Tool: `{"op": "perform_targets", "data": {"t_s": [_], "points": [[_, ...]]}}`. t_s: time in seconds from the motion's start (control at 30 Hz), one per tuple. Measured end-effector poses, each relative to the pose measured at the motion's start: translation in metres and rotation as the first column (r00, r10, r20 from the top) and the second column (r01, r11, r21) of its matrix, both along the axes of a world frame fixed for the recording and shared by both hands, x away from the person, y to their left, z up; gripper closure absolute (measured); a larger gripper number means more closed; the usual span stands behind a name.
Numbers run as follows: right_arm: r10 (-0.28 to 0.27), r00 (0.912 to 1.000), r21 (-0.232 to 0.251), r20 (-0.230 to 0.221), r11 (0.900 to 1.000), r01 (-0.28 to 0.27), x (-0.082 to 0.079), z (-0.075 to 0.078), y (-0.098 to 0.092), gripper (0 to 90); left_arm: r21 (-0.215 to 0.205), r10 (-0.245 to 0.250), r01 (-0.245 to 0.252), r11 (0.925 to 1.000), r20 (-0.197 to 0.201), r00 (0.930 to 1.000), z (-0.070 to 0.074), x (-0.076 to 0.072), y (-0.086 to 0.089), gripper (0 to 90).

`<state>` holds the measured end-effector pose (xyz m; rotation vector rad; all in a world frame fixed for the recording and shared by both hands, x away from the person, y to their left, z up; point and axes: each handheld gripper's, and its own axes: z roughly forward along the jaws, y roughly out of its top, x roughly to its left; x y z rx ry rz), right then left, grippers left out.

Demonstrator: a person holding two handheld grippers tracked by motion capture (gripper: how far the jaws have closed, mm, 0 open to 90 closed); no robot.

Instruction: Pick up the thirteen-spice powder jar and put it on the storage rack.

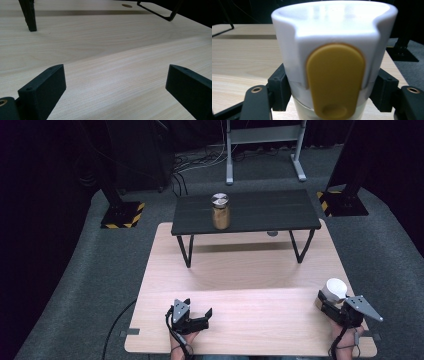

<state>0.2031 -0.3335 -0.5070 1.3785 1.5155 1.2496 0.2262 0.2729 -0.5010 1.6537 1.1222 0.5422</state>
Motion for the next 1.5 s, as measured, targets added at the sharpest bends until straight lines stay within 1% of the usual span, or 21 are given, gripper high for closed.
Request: {"op": "perform_targets", "data": {"t_s": [0.03, 0.17, 0.3, 0.33, 0.37, 0.5, 0.53, 0.67, 0.73, 0.77, 0.8, 0.93, 0.97, 1.27, 1.3, 1.5], "points": [[0.005, 1.0000, 0.010, -0.004, 1.000, -0.005, 0.000, 0.001, -0.001, 29.7, 0.001, -0.001, 0.001, 1.0000, -0.001, 1.0000, 0.000, 0.000, 0.000, 2.7], [0.006, 0.9999, -0.008, -0.015, 1.000, -0.006, -0.002, 0.007, 0.002, 29.7, 0.007, 0.003, -0.003, 1.0000, 0.004, 1.0000, 0.000, -0.001, -0.001, 2.7], [0.004, 1.0000, 0.005, 0.004, 1.000, -0.004, -0.006, 0.015, 0.001, 29.7, 0.010, 0.000, 0.000, 1.0000, -0.001, 1.0000, 0.001, 0.000, -0.001, 2.6], [0.002, 1.0000, 0.009, 0.007, 1.000, -0.002, -0.007, 0.018, 0.001, 29.7, 0.010, -0.002, 0.002, 0.9999, -0.001, 1.0000, 0.001, 0.000, -0.001, 2.6], [0.006, 0.9999, 0.017, 0.009, 1.000, -0.006, -0.008, 0.024, 0.000, 29.7, 0.010, -0.002, 0.002, 0.9999, -0.002, 1.0000, 0.001, 0.000, -0.001, 2.5], [0.013, 0.9999, 0.010, 0.007, 1.000, -0.013, -0.009, 0.037, -0.002, 29.7, 0.008, -0.002, 0.002, 1.0000, 0.005, 1.0000, 0.000, 0.000, -0.001, 2.2], [0.013, 0.9999, 0.010, 0.007, 1.000, -0.013, -0.009, 0.037, -0.002, 29.7, 0.008, -0.002, 0.002, 1.0000, 0.005, 1.0000, 0.000, 0.000, -0.001, 2.1], [0.019, 0.9998, 0.009, 0.008, 1.000, -0.019, -0.009, 0.054, -0.002, 29.7, 0.004, -0.005, 0.005, 1.0000, 0.004, 1.0000, 0.000, 0.000, 0.000, 2.0], [0.024, 0.9997, 0.018, 0.006, 1.000, -0.024, -0.008, 0.058, -0.003, 29.7, 0.004, -0.007, 0.007, 1.0000, 0.003, 1.0000, 0.000, 0.000, 0.000, 2.0], [0.024, 0.9997, 0.018, 0.006, 1.000, -0.024, -0.008, 0.058, -0.003, 29.7, 0.004, -0.007, 0.007, 1.0000, 0.003, 1.0000, 0.000, 0.000, 0.000, 2.0], [0.030, 0.9995, 0.023, 0.004, 0.999, -0.030, -0.006, 0.063, -0.003, 29.6, 0.004, -0.008, 0.008, 1.0000, 0.004, 1.0000, 0.000, 0.000, 0.000, 2.0], [0.036, 0.9993, 0.028, 0.002, 0.999, -0.036, -0.003, 0.067, -0.001, 29.6, 0.012, -0.010, 0.010, 0.9999, 0.010, 0.9999, 0.000, -0.001, -0.001, 2.0], [0.049, 0.9988, 0.039, 0.004, 0.998, -0.049, 0.000, 0.069, -0.001, 29.6, 0.016, -0.011, 0.011, 0.9998, 0.008, 0.9999, 0.000, -0.001, -0.001, 2.0], [0.091, 0.9957, 0.029, 0.017, 0.995, -0.091, 0.006, 0.087, 0.003, 29.6, 0.013, -0.008, 0.008, 0.9999, 0.007, 0.9999, 0.000, -0.001, -0.001, 2.1], [0.091, 0.9957, 0.029, 0.017, 0.995, -0.091, 0.006, 0.087, 0.003, 29.6, 0.014, -0.009, 0.008, 0.9999, 0.007, 0.9999, 0.000, -0.001, -0.001, 2.1], [0.103, 0.9946, 0.043, 0.012, 0.994, -0.104, 0.010, 0.100, 0.004, 29.6, 0.014, -0.016, 0.016, 0.9998, 0.003, 0.9999, 0.001, 0.001, 0.000, 2.2]]}}
